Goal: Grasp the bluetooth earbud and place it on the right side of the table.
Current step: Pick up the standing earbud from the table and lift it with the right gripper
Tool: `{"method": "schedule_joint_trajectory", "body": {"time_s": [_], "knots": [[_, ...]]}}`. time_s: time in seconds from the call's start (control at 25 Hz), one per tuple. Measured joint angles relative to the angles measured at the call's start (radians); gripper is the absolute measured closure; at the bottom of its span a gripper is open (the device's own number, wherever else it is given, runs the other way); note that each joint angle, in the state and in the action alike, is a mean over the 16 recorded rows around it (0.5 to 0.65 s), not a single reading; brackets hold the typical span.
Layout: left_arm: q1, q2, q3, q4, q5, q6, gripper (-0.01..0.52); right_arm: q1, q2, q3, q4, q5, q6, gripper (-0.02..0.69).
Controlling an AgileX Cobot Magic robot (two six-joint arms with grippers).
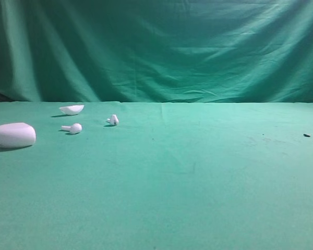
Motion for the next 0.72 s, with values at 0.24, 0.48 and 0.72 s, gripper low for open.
{"method": "schedule_joint_trajectory", "body": {"time_s": [0.24, 0.48, 0.72], "knots": [[0.0, 0.0, 0.0, 0.0, 0.0, 0.0, 0.514, 0.0, 0.0, 0.0, 0.0, 0.0, 0.0, 0.665], [0.0, 0.0, 0.0, 0.0, 0.0, 0.0, 0.514, 0.0, 0.0, 0.0, 0.0, 0.0, 0.0, 0.665], [0.0, 0.0, 0.0, 0.0, 0.0, 0.0, 0.514, 0.0, 0.0, 0.0, -0.001, -0.001, -0.001, 0.665]]}}
